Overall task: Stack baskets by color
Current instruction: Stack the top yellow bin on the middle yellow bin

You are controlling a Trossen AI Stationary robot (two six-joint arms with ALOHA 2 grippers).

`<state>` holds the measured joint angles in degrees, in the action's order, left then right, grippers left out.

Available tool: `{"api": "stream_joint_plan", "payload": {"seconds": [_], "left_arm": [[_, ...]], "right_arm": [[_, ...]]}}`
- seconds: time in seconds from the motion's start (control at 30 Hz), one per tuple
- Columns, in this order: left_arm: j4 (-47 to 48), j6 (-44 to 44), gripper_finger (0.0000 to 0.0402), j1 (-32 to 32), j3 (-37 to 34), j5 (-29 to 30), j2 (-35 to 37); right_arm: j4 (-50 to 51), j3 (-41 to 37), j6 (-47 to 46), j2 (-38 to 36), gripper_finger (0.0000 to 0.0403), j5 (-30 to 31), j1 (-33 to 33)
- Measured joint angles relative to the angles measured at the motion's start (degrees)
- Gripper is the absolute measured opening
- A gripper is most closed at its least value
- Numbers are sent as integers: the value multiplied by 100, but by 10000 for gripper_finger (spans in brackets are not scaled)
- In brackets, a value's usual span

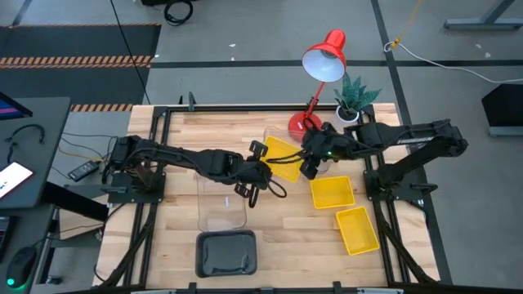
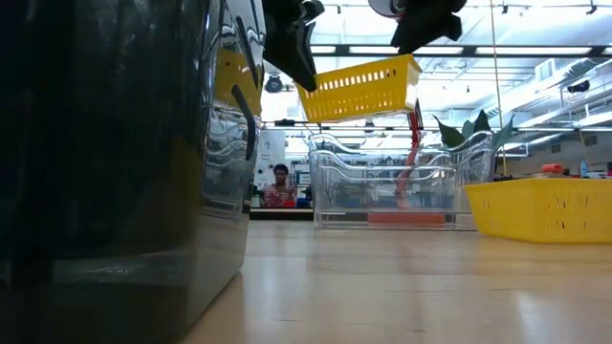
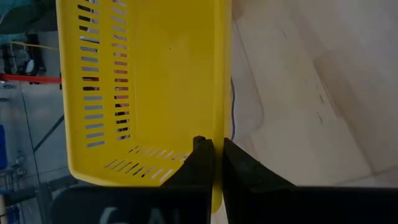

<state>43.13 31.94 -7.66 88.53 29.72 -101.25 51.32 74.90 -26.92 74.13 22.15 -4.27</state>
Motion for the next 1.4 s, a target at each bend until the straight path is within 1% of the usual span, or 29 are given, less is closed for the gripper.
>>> {"api": "stream_joint_plan", "payload": {"seconds": [0.13, 0.27, 0.43, 0.77, 0.87, 0.97, 1.2, 1.3, 1.4], "left_arm": [[3, -4, 15, -65, 0, 8, 0], [0, 9, 15, -130, 0, 7, 0], [-5, 48, 15, -196, 2, 6, 0], [-166, 166, 15, -324, 7, 166, -2], [-198, 175, 15, -326, 7, 166, -2], [-197, 177, 15, -320, 7, 181, -2], [-265, 298, 16, -317, 7, 142, -4], [-286, 322, 25, -317, 7, 85, -4], [-353, 368, 62, -324, 7, 65, -4]], "right_arm": [[188, 254, 100, 306, 149, -271, 147], [276, 390, 227, 542, 149, -325, 250], [331, 398, 315, 683, 149, -406, 366], [487, 406, 334, 982, 145, -531, 371], [511, 406, 334, 1036, 129, -556, 369], [526, 404, 334, 1080, 103, -580, 370], [633, 397, 318, 1114, 13, -603, 404], [639, 397, 315, 1114, 11, -597, 404], [638, 397, 311, 1114, 10, -660, 408]]}}
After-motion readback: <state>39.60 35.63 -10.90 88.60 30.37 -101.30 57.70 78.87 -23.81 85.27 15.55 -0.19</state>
